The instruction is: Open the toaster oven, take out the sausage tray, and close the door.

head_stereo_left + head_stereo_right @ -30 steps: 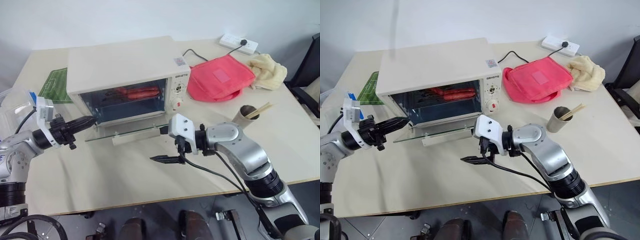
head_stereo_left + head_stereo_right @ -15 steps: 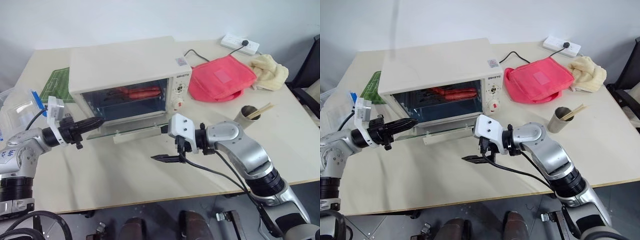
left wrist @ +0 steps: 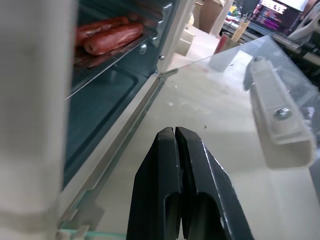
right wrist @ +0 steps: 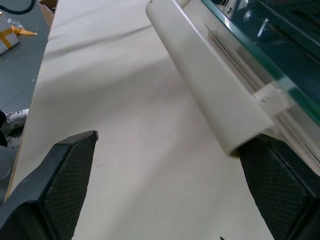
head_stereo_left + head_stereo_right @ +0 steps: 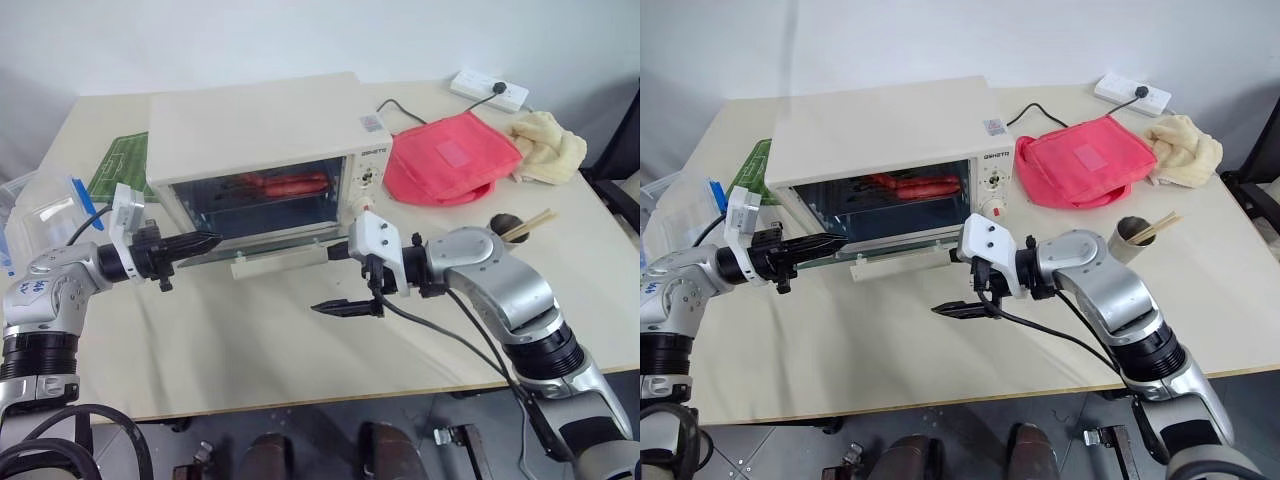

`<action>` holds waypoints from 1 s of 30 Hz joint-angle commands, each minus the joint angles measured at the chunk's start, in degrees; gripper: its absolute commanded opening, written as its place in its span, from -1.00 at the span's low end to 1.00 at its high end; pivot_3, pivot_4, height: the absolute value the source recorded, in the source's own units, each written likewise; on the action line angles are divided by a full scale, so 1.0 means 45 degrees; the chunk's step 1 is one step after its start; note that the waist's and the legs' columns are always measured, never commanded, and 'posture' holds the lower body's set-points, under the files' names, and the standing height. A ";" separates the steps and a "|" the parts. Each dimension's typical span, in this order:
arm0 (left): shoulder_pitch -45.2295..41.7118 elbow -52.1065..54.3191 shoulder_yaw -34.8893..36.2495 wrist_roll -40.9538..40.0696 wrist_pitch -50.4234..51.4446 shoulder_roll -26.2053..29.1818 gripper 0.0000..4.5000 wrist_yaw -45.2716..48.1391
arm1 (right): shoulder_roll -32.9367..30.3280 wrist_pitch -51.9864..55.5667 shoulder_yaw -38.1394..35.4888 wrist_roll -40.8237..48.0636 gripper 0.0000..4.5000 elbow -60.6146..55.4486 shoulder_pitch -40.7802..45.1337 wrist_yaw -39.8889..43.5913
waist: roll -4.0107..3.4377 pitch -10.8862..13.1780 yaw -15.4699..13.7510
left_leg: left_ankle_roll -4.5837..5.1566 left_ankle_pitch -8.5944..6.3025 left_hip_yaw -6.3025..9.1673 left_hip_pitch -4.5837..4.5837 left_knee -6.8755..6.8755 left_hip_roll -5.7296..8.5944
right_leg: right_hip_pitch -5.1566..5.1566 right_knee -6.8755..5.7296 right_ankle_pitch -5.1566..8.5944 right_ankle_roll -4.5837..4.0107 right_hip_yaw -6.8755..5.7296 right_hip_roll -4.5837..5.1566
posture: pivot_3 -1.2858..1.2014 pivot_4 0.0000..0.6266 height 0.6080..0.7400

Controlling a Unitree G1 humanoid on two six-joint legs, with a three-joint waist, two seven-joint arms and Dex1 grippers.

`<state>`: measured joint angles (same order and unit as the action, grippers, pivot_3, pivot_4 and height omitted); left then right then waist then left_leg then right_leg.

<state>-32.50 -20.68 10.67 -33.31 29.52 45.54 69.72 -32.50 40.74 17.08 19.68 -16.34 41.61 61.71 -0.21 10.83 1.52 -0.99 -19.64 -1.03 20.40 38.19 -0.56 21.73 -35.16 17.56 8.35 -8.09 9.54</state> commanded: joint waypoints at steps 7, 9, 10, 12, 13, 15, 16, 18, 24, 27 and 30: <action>-0.0570 -0.0669 -0.0062 0.0470 -0.0451 -0.0079 -0.97 0.0521 | -0.0621 -0.0002 -0.0855 0.0173 0.98 0.0161 0.0069 -0.0155 | 0.0004 0.0002 0.0006 | 0.0000 0.0000 -0.0001 0.0000 0.0002 -0.0002 | 0.0000 -0.0003 0.0000 0.0000 -0.0001 0.0000 | 0.03 -0.52 1.00; -0.0647 -0.0748 -0.0093 0.0541 -0.0472 -0.0097 -0.97 0.0578 | -0.0903 -0.0010 -0.0922 0.0171 0.98 0.0117 -0.0194 -0.0136 | 0.0005 0.0002 0.0004 | 0.0000 0.0000 -0.0001 0.0000 0.0002 -0.0002 | 0.0000 -0.0004 0.0000 0.0000 0.0000 0.0000 | 0.03 -0.52 1.00; -0.0681 -0.0777 -0.0106 0.0572 -0.0476 -0.0111 -0.97 0.0600 | -0.1042 -0.0008 -0.0950 0.0179 0.98 0.0072 -0.0314 -0.0123 | 0.0008 0.0002 -0.0015 | 0.0000 0.0000 -0.0001 0.0001 0.0003 -0.0002 | 0.0000 -0.0004 0.0000 0.0000 0.0000 0.0000 | 0.03 -0.52 1.00; -0.0735 -0.0795 -0.0150 0.0623 -0.0453 -0.0141 -0.97 0.0630 | -0.1454 0.0096 -0.1107 0.0299 0.98 -0.0151 -0.0646 -0.0025 | 0.0012 0.0004 -0.0033 | 0.0001 0.0000 0.0000 0.0005 0.0006 0.0000 | 0.0000 -0.0001 0.0000 0.0000 0.0000 0.0000 | 0.03 -0.52 1.00; -0.0755 -0.0805 -0.0163 0.0646 -0.0442 -0.0152 -0.97 0.0638 | -0.1604 0.0136 -0.1158 0.0359 0.98 -0.0234 -0.0754 0.0009 | 0.0015 0.0005 -0.0028 | 0.0002 -0.0001 -0.0001 0.0006 0.0007 0.0000 | 0.0000 0.0000 0.0000 0.0000 0.0000 0.0000 | 0.03 -0.52 1.00; -0.0781 -0.0815 -0.0211 0.0682 -0.0409 -0.0158 -0.97 0.0699 | -0.2218 0.0210 -0.1267 0.0504 0.98 -0.0536 -0.1177 0.0337 | 0.0017 0.0007 -0.0021 | 0.0002 -0.0001 -0.0002 0.0007 0.0007 0.0000 | 0.0000 0.0001 0.0000 0.0000 0.0000 0.0000 | 0.03 -0.52 1.00; -0.0794 -0.0820 -0.0250 0.0709 -0.0390 -0.0154 -0.97 0.0751 | -0.2687 0.0171 -0.1322 0.0542 0.98 -0.0732 -0.1487 0.0628 | 0.0020 0.0009 -0.0028 | 0.0002 -0.0001 -0.0002 0.0007 0.0007 -0.0001 | 0.0000 0.0001 0.0000 0.0000 -0.0001 0.0000 | 0.03 -0.52 1.00; -0.0798 -0.0796 -0.0381 0.0795 -0.0340 -0.0136 -0.97 0.0862 | -0.3619 -0.0069 -0.1467 0.0514 0.98 -0.1045 -0.2076 0.1131 | 0.0025 0.0011 -0.0070 | 0.0003 -0.0002 -0.0002 0.0009 0.0006 0.0000 | 0.0000 0.0003 0.0000 0.0000 -0.0001 0.0000 | 0.03 -0.52 1.00; -0.0444 -0.0374 -0.1273 0.1373 -0.0044 0.0184 -0.97 0.1455 | -0.5816 0.0063 -0.2571 0.0892 0.98 -0.1976 -0.2751 0.1809 | 0.0034 0.0016 -0.0121 | 0.0013 -0.0007 -0.0016 0.0019 0.0020 -0.0002 | -0.0001 0.0021 0.0000 0.0000 0.0005 0.0000 | 0.03 -0.52 1.00; -0.0343 -0.0346 -0.1596 0.1688 -0.0101 0.0290 -0.97 0.1611 | -0.6069 0.0173 -0.3184 0.1320 0.98 -0.2106 -0.2564 0.1835 | 0.0041 0.0018 -0.0155 | 0.0013 -0.0007 -0.0023 0.0016 0.0025 -0.0004 | -0.0002 0.0022 0.0000 0.0000 0.0013 0.0000 | 0.03 -0.52 1.00; -0.0286 -0.0310 -0.1869 0.2026 -0.0230 0.0404 -0.97 0.1744 | -0.5879 0.0616 -0.3448 0.1698 0.98 -0.2320 -0.1921 0.1494 | 0.0043 0.0020 -0.0169 | 0.0013 -0.0007 -0.0029 0.0016 0.0029 -0.0004 | -0.0002 0.0022 0.0000 0.0000 0.0020 0.0000 | 0.03 -0.52 1.00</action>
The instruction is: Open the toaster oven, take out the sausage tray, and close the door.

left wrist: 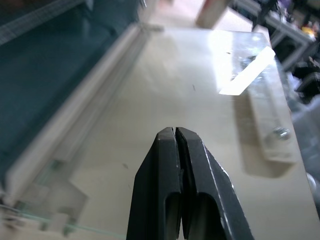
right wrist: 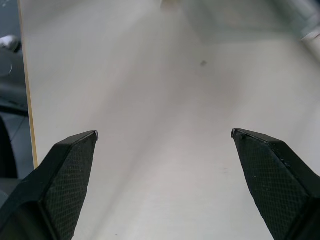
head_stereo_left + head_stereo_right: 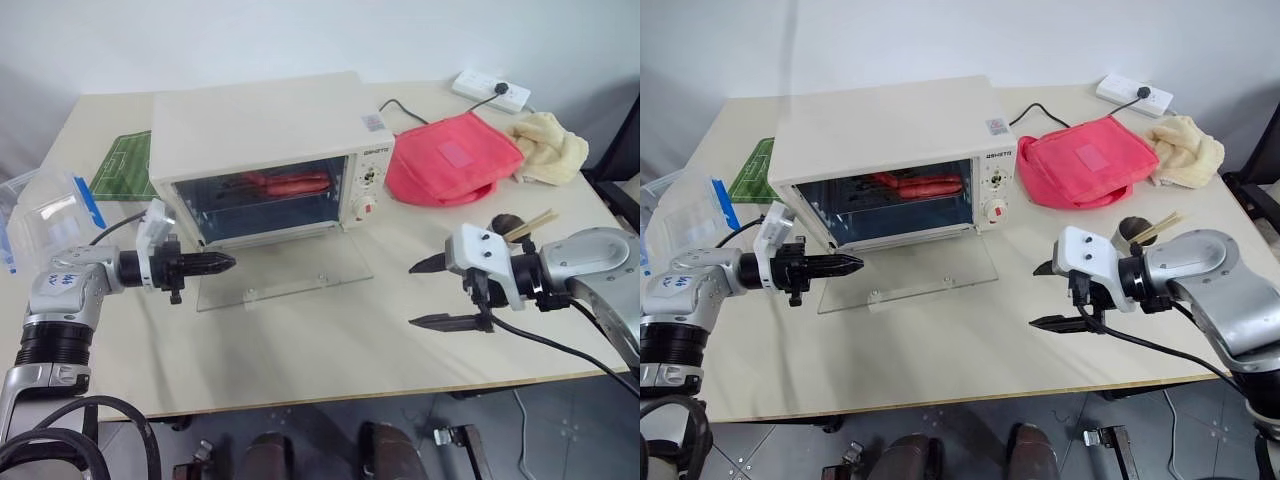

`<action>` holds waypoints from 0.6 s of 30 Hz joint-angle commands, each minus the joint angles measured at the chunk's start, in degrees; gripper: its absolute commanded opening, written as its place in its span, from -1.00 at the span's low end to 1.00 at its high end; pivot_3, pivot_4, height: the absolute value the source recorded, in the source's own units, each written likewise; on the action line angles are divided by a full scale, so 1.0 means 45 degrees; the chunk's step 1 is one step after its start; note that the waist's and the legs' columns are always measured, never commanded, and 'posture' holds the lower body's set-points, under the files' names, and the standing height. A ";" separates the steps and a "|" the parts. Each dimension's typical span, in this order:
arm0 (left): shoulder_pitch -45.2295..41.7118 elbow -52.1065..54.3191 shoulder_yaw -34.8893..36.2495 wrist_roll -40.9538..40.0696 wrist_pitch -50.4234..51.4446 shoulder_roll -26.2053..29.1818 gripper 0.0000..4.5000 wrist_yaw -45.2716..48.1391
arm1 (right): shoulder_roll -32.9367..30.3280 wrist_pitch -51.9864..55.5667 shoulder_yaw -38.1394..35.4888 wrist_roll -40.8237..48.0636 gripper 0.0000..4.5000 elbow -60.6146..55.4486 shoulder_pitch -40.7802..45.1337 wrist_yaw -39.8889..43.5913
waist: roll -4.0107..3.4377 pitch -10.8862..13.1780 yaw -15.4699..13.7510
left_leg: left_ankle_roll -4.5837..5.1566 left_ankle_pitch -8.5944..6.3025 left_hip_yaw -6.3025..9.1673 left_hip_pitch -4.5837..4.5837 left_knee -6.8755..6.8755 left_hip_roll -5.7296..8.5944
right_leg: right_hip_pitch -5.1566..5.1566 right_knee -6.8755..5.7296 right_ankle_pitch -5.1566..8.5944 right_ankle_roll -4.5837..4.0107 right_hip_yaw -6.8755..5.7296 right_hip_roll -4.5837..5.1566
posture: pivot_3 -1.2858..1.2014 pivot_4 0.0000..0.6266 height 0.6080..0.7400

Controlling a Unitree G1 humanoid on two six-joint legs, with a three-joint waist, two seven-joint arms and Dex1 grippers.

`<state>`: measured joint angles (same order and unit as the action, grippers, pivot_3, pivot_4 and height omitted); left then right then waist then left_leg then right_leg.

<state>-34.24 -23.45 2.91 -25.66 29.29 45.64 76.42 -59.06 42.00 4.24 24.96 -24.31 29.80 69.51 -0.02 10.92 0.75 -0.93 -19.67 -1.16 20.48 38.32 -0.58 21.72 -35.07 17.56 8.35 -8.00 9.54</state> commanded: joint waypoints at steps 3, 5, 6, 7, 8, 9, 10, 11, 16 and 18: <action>0.0123 0.0246 -0.0283 0.0588 -0.0369 0.0411 -0.97 0.0285 | 0.0749 0.0495 -0.0197 0.0319 0.98 -0.0572 0.1482 -0.1178 | 0.0005 0.0002 -0.0053 | 0.0000 0.0000 -0.0002 0.0000 0.0009 -0.0002 | 0.0000 -0.0002 0.0000 0.0000 0.0006 0.0000 | 0.03 -0.52 1.00; 0.0151 0.0214 -0.0332 0.0726 -0.0518 0.0395 -0.97 0.0254 | 0.1687 0.0486 0.0105 0.0094 0.98 -0.0494 0.2061 -0.2078 | 0.0009 0.0000 -0.0062 | 0.0000 0.0000 -0.0004 -0.0002 0.0011 -0.0002 | 0.0000 -0.0005 0.0000 0.0000 0.0008 -0.0001 | 0.03 -0.52 1.00; 0.0163 0.0205 -0.0335 0.0774 -0.0533 0.0386 -0.97 0.0227 | 0.2012 0.0423 0.0288 -0.0181 0.98 -0.0473 0.2249 -0.2477 | 0.0010 0.0001 -0.0099 | 0.0000 0.0000 -0.0006 0.0004 0.0017 -0.0001 | 0.0004 -0.0003 0.0000 -0.0001 0.0012 -0.0001 | 0.03 -0.52 1.00; 0.0168 0.0198 -0.0326 0.0796 -0.0535 0.0376 -0.97 0.0216 | 0.2162 0.0382 0.0404 -0.0359 0.98 -0.0466 0.2338 -0.2703 | 0.0012 0.0001 -0.0122 | 0.0000 0.0000 -0.0008 0.0005 0.0019 -0.0001 | 0.0008 -0.0006 0.0000 -0.0001 0.0015 -0.0001 | 0.03 -0.52 1.00; 0.0306 0.0211 -0.0422 0.1019 -0.0792 0.0425 -0.97 0.0187 | 0.2795 0.0198 0.0824 -0.0757 0.98 -0.0339 0.2631 -0.3277 | 0.0012 0.0001 -0.0137 | 0.0000 0.0000 -0.0006 0.0008 0.0028 0.0000 | 0.0009 -0.0010 -0.0001 -0.0001 0.0015 -0.0001 | 0.03 -0.52 1.00; 0.0477 0.0229 -0.0484 0.1264 -0.1147 0.0448 -0.97 0.0079 | 0.3517 0.0020 0.1244 -0.1139 0.98 -0.0186 0.2943 -0.3921 | 0.0017 -0.0002 -0.0132 | 0.0001 -0.0001 -0.0008 0.0020 0.0031 0.0002 | 0.0016 -0.0006 -0.0001 -0.0001 0.0017 -0.0001 | 0.03 -0.52 1.00; 0.0686 0.0295 -0.0474 0.1464 -0.1703 0.0436 -0.97 -0.0022 | 0.4148 -0.0104 0.1623 -0.1459 0.98 -0.0043 0.3202 -0.4417 | 0.0020 -0.0003 -0.0129 | 0.0003 -0.0002 -0.0008 0.0020 0.0041 0.0000 | 0.0018 -0.0012 -0.0001 -0.0001 0.0016 0.0000 | 0.03 -0.52 1.00; 0.0907 0.0463 -0.0314 0.1458 -0.2228 0.0353 -0.97 -0.0072 | 0.4711 -0.0435 0.1952 -0.1842 0.98 0.0110 0.3389 -0.4818 | 0.0019 -0.0004 -0.0121 | 0.0003 -0.0002 -0.0008 0.0020 0.0047 0.0000 | 0.0019 -0.0019 -0.0001 -0.0001 0.0017 -0.0001 | 0.03 -0.52 1.00; 0.1851 0.1966 0.1355 0.0163 -0.2139 -0.0392 -0.97 -0.1250 | 0.6437 -0.1582 0.3932 -0.4018 0.98 0.1557 0.4186 -0.6017 | 0.0024 -0.0007 -0.0136 | 0.0000 -0.0003 -0.0023 0.0082 0.0098 -0.0004 | 0.0134 -0.0134 -0.0002 -0.0003 0.0062 0.0000 | 0.03 -0.52 1.00; 0.2580 0.2814 0.2072 -0.0430 -0.2141 -0.0665 -0.97 -0.1594 | 0.6956 -0.2336 0.4878 -0.5257 0.98 0.2500 0.4589 -0.6561 | 0.0025 -0.0007 -0.0058 | 0.0001 -0.0003 -0.0019 0.0186 0.0161 -0.0002 | 0.0207 -0.0157 -0.0008 -0.0013 0.0066 0.0000 | 0.03 -0.52 1.00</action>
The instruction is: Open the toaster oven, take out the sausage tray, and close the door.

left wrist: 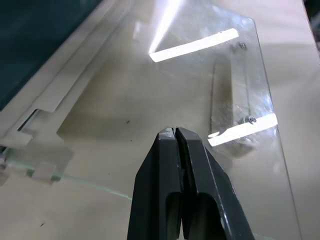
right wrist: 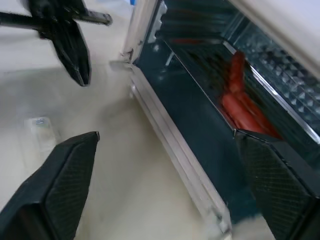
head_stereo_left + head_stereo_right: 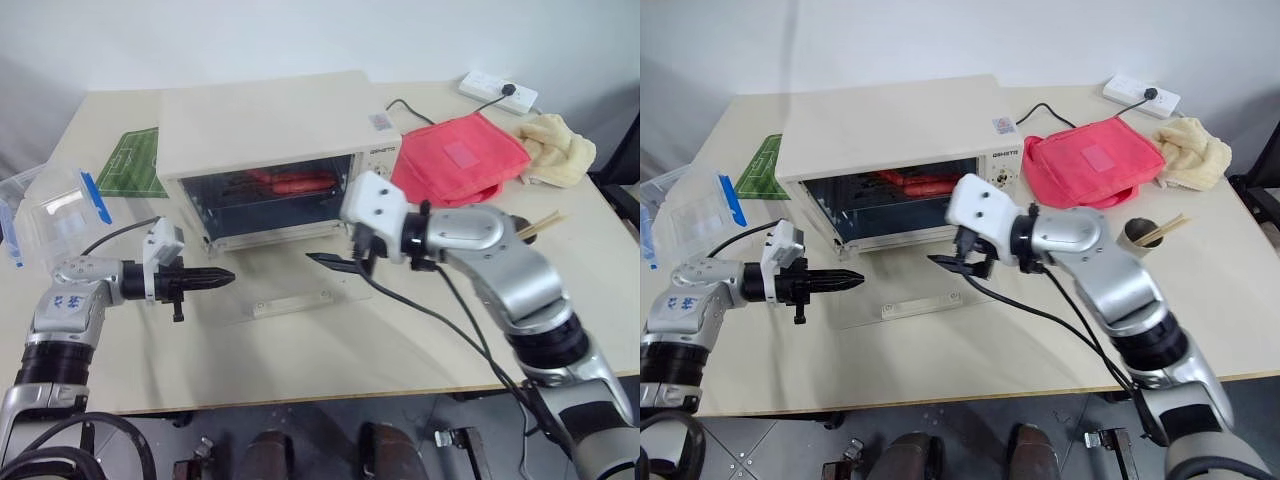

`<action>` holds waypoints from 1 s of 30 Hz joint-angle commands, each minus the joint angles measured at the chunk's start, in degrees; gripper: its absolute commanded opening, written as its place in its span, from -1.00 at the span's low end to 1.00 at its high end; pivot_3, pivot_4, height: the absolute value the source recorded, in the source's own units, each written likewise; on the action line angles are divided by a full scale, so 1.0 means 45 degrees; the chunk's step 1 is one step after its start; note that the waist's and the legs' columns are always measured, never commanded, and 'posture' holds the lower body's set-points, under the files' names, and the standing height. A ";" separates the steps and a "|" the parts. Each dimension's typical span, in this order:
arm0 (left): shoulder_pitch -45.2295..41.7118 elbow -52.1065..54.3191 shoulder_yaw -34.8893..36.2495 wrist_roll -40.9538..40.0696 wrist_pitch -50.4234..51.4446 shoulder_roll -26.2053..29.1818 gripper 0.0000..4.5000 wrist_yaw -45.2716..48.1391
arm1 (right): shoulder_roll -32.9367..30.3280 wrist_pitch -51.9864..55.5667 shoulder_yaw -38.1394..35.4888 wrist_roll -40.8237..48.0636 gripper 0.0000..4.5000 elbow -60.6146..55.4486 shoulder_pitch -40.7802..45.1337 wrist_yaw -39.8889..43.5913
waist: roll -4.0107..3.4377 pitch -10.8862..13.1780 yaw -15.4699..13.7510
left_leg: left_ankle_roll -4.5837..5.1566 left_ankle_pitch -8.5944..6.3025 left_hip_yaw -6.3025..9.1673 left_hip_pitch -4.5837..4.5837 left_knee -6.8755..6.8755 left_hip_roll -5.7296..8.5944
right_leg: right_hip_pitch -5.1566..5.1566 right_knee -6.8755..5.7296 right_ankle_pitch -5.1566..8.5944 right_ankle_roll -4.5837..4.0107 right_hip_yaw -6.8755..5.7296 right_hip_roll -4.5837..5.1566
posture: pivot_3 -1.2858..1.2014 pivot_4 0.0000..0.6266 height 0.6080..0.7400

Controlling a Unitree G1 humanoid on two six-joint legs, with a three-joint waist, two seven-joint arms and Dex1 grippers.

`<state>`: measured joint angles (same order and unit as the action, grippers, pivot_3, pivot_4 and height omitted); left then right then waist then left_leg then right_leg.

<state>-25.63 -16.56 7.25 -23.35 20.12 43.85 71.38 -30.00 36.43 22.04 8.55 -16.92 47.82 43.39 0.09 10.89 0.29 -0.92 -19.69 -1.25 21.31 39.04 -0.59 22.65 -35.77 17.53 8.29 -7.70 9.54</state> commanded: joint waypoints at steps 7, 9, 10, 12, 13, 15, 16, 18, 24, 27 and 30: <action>0.2953 0.3546 0.3572 -0.2919 0.0028 -0.1397 -0.97 -0.1835 | 0.2588 -0.3074 0.2540 -0.4955 0.98 0.5250 0.2144 -0.3037 | 0.0001 -0.0001 0.0387 | -0.0001 0.0000 0.0006 -0.0011 0.0005 -0.0007 | -0.0001 -0.0028 -0.0002 -0.0004 0.0004 0.0000 | 0.03 -0.52 1.00; 0.3652 0.4055 0.4090 -0.3422 0.0244 -0.1600 -0.97 -0.2101 | 0.3059 -0.3724 0.2871 -0.5628 0.98 0.6382 0.2553 -0.3424 | 0.0000 -0.0001 0.0488 | -0.0001 0.0001 0.0006 -0.0016 0.0002 -0.0013 | -0.0001 -0.0029 -0.0003 -0.0006 0.0005 -0.0001 | 0.03 -0.52 1.00; 0.3931 0.4265 0.4257 -0.3596 0.0314 -0.1667 -0.97 -0.2225 | 0.3271 -0.3989 0.2945 -0.5883 0.98 0.6843 0.2702 -0.3551 | 0.0001 -0.0001 0.0568 | -0.0001 0.0001 0.0005 -0.0020 -0.0001 -0.0013 | -0.0001 -0.0032 -0.0003 -0.0006 0.0007 -0.0001 | 0.03 -0.52 1.00; 0.4334 0.4562 0.4611 -0.4000 0.0480 -0.1843 -0.97 -0.2557 | 0.3684 -0.4443 0.3029 -0.6267 0.98 0.7621 0.2924 -0.3745 | 0.0001 -0.0001 0.0651 | -0.0001 0.0000 0.0005 -0.0022 -0.0009 -0.0013 | -0.0002 -0.0030 -0.0003 -0.0006 0.0007 -0.0001 | 0.03 -0.52 1.00; 0.4478 0.4676 0.4765 -0.4181 0.0537 -0.1936 -0.97 -0.2748 | 0.3857 -0.4674 0.3057 -0.6451 0.98 0.7941 0.3008 -0.3853 | 0.0001 -0.0001 0.0653 | -0.0001 0.0000 0.0008 -0.0021 -0.0009 -0.0014 | -0.0002 -0.0030 -0.0003 -0.0006 0.0006 0.0000 | 0.03 -0.52 1.00; 0.4877 0.5067 0.5203 -0.4771 0.0723 -0.2224 -0.90 -0.3125 | 0.4190 -0.5243 0.3182 -0.6939 0.98 0.8552 0.3190 -0.4091 | 0.0001 -0.0001 0.0650 | -0.0001 0.0000 0.0011 -0.0020 -0.0005 -0.0014 | -0.0003 -0.0031 -0.0003 -0.0006 0.0006 0.0000 | 0.03 -0.52 1.00; 0.5087 0.5278 0.5433 -0.5115 0.0831 -0.2373 -0.80 -0.3280 | 0.4339 -0.5527 0.3252 -0.7194 0.98 0.8814 0.3271 -0.4200 | 0.0001 -0.0001 0.0683 | -0.0001 0.0001 0.0014 -0.0019 -0.0001 -0.0014 | -0.0006 -0.0031 -0.0004 -0.0007 0.0006 -0.0001 | 0.03 -0.52 1.00; 0.5628 0.5756 0.5820 -0.5942 0.1360 -0.2551 -0.58 -0.3502 | 0.4681 -0.5875 0.3320 -0.7583 0.98 0.9209 0.3402 -0.4367 | 0.0002 -0.0002 0.0711 | -0.0001 0.0000 0.0009 -0.0023 -0.0002 -0.0015 | -0.0006 -0.0029 -0.0004 -0.0007 0.0021 0.0000 | 0.03 -0.52 1.00; 0.6159 0.6397 0.6052 -0.5937 0.0890 -0.3195 0.23 -0.4687 | 0.5326 -0.6528 0.3229 -0.8254 0.98 1.0092 0.3562 -0.4670 | 0.0003 -0.0002 0.0682 | -0.0005 -0.0001 0.0009 -0.0028 0.0005 -0.0020 | -0.0009 -0.0030 -0.0006 -0.0013 0.0024 -0.0004 | 0.03 -0.52 1.00; 0.6288 0.6752 0.5847 -0.5973 0.0757 -0.3481 0.64 -0.5022 | 0.5544 -0.6894 0.3332 -0.8725 0.98 1.0618 0.3721 -0.4924 | 0.0003 -0.0003 0.0668 | -0.0005 -0.0001 0.0009 -0.0030 0.0006 -0.0020 | -0.0010 -0.0030 -0.0008 -0.0016 0.0026 -0.0003 | 0.03 -0.52 1.00; 0.6280 0.6842 0.5688 -0.5881 0.0668 -0.3631 0.97 -0.5262 | 0.5774 -0.7104 0.3313 -0.9015 0.98 1.1075 0.3815 -0.5054 | 0.0005 -0.0004 0.0677 | -0.0005 -0.0001 0.0004 -0.0030 0.0006 -0.0021 | -0.0010 -0.0030 -0.0009 -0.0018 0.0029 -0.0005 | 0.03 -0.52 1.00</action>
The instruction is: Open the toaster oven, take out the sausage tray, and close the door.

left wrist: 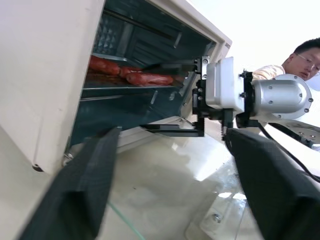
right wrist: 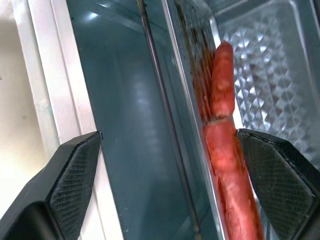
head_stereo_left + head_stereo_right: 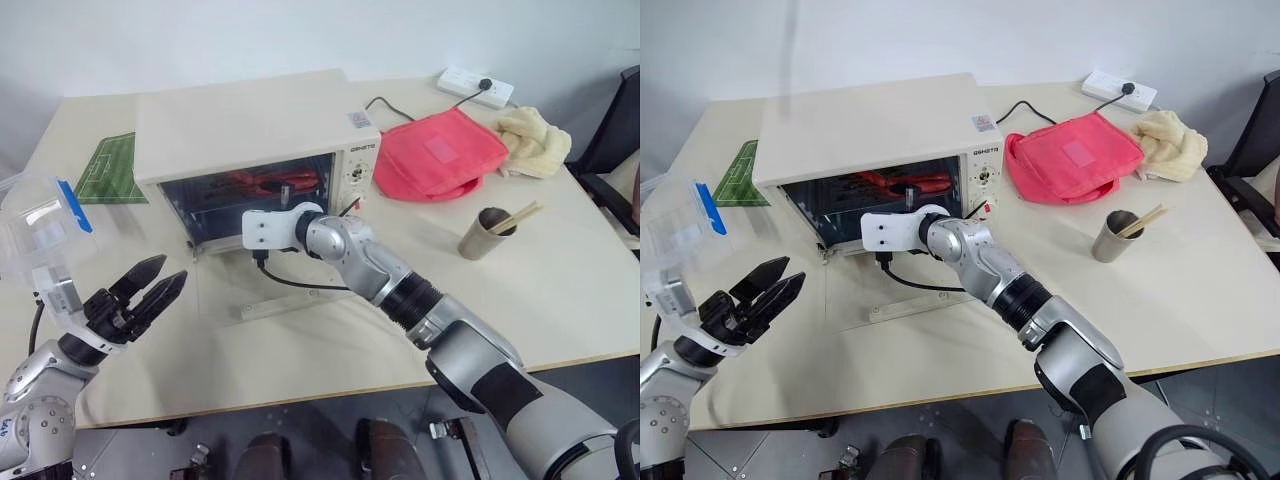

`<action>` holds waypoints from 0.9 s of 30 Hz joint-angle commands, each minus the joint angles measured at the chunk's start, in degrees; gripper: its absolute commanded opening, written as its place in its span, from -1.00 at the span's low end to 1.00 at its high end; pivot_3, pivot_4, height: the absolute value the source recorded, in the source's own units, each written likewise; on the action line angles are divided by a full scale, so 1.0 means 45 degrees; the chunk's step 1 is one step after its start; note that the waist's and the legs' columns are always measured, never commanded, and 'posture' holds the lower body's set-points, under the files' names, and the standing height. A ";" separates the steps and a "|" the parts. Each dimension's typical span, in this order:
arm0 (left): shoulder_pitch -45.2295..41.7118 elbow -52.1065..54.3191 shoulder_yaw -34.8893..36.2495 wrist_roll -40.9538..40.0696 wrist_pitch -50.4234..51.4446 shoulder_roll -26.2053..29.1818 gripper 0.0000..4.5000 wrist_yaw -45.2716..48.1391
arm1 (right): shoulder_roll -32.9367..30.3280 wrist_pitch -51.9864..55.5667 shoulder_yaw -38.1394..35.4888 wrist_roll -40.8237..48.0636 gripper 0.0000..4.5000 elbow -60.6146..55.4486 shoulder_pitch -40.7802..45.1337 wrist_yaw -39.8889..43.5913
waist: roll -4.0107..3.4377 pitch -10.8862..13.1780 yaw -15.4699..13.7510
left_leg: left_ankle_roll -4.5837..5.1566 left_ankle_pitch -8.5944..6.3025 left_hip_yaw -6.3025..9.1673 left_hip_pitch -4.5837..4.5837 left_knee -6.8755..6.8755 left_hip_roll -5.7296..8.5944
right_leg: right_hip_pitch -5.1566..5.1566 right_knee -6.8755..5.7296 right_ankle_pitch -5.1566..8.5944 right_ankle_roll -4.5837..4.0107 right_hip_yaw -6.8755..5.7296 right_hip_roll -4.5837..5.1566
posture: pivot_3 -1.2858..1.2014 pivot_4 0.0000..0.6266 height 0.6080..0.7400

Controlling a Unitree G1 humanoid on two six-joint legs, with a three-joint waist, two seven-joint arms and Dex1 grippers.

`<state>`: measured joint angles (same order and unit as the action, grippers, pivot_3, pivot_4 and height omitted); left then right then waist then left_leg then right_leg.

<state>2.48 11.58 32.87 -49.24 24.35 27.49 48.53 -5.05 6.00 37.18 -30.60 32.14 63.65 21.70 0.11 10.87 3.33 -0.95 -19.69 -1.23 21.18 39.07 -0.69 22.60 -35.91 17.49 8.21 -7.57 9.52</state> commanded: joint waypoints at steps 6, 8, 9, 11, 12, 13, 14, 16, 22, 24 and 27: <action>0.0010 0.0613 -0.0287 0.0042 -0.0487 -0.0083 1.00 -0.0466 | 0.0636 -0.0117 -0.0150 -0.0751 0.71 0.0790 0.0467 -0.0290 | 0.0001 -0.0001 0.0016 | -0.0001 0.0000 -0.0003 -0.0006 -0.0003 -0.0004 | 0.0000 0.0000 0.0000 -0.0004 0.0004 -0.0006 | 0.03 -0.52 1.00; -0.0015 0.0576 -0.0380 0.0072 -0.0567 -0.0079 1.00 -0.0530 | 0.0720 -0.0135 -0.0195 -0.0831 0.42 0.0864 0.0462 -0.0332 | 0.0001 -0.0001 0.0017 | -0.0001 0.0000 -0.0003 -0.0006 -0.0003 -0.0005 | 0.0000 0.0000 0.0000 -0.0005 0.0004 -0.0008 | 0.03 -0.52 1.00; -0.0040 0.0549 -0.0433 0.0108 -0.0621 -0.0078 1.00 -0.0567 | 0.0750 -0.0134 -0.0200 -0.0872 0.27 0.0877 0.0452 -0.0317 | 0.0001 -0.0001 0.0017 | -0.0001 0.0000 -0.0003 -0.0005 -0.0003 -0.0006 | 0.0001 0.0000 0.0000 -0.0006 0.0005 -0.0008 | 0.03 -0.52 1.00; -0.0100 0.0476 -0.0522 0.0185 -0.0723 -0.0084 1.00 -0.0650 | 0.0816 -0.0042 -0.0221 -0.0940 -0.04 0.0874 0.0428 -0.0259 | 0.0001 -0.0001 0.0014 | -0.0002 -0.0001 -0.0004 -0.0006 -0.0003 -0.0005 | 0.0001 0.0001 0.0000 -0.0006 0.0007 -0.0008 | 0.03 -0.52 1.00; -0.0125 0.0438 -0.0560 0.0215 -0.0773 -0.0085 1.00 -0.0690 | 0.0852 0.0022 -0.0242 -0.0966 -0.04 0.0865 0.0414 -0.0226 | 0.0002 -0.0002 0.0013 | -0.0002 -0.0001 -0.0005 -0.0006 -0.0003 -0.0005 | 0.0001 0.0001 0.0000 -0.0006 0.0008 -0.0008 | 0.03 -0.52 1.00; -0.0147 0.0403 -0.0621 0.0248 -0.0824 -0.0104 1.00 -0.0702 | 0.0901 0.0115 -0.0262 -0.1018 -0.04 0.0890 0.0418 -0.0234 | 0.0002 -0.0002 0.0014 | -0.0003 -0.0001 -0.0004 -0.0007 -0.0003 -0.0005 | 0.0001 0.0001 0.0000 -0.0006 0.0008 -0.0008 | 0.03 -0.52 1.00; -0.0154 0.0387 -0.0673 0.0252 -0.0854 -0.0121 1.00 -0.0696 | 0.0944 0.0209 -0.0275 -0.1081 -0.04 0.0937 0.0434 -0.0261 | 0.0002 -0.0001 0.0014 | -0.0003 -0.0001 -0.0005 -0.0006 -0.0003 -0.0005 | 0.0001 0.0001 0.0000 -0.0006 0.0008 -0.0008 | 0.03 -0.52 1.00; -0.0188 0.0405 -0.0749 0.0202 -0.0858 -0.0136 1.00 -0.0675 | 0.1026 0.0429 -0.0300 -0.1214 -0.04 0.1119 0.0513 -0.0422 | 0.0002 -0.0001 0.0015 | -0.0003 -0.0001 -0.0006 -0.0006 -0.0003 -0.0006 | 0.0001 0.0001 0.0000 -0.0007 0.0007 -0.0009 | 0.03 -0.52 1.00; -0.0173 0.0389 -0.0820 0.0135 -0.0835 -0.0025 1.00 -0.0636 | 0.1176 0.1072 -0.0395 -0.1718 -0.04 0.1989 0.1025 -0.1259 | 0.0002 -0.0001 -0.0007 | -0.0004 -0.0002 -0.0007 -0.0006 -0.0003 -0.0006 | 0.0001 0.0001 0.0000 -0.0009 0.0008 -0.0009 | 0.03 -0.52 1.00; -0.0229 0.0307 -0.0832 0.0168 -0.0846 0.0009 1.00 -0.0630 | 0.1293 0.1330 -0.0491 -0.1800 -0.04 0.2332 0.1265 -0.1593 | 0.0002 -0.0001 -0.0015 | -0.0004 -0.0002 -0.0006 -0.0002 -0.0002 -0.0004 | 0.0001 0.0002 0.0000 -0.0009 0.0009 -0.0009 | 0.03 -0.52 1.00; -0.0256 0.0255 -0.0855 0.0184 -0.0849 0.0028 1.00 -0.0600 | 0.1420 0.1223 -0.0473 -0.1814 -0.04 0.2506 0.1397 -0.1819 | 0.0001 -0.0001 0.0010 | -0.0004 -0.0002 -0.0006 -0.0001 -0.0003 -0.0006 | 0.0003 0.0003 0.0000 -0.0009 0.0009 -0.0009 | 0.03 -0.52 1.00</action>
<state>1.50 12.51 28.60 -48.16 21.34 27.08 45.59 0.70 11.70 35.80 -38.28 44.18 68.39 14.70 0.11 10.87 3.37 -0.97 -19.70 -1.26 21.17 39.05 -0.72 22.62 -35.89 17.49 8.17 -7.54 9.48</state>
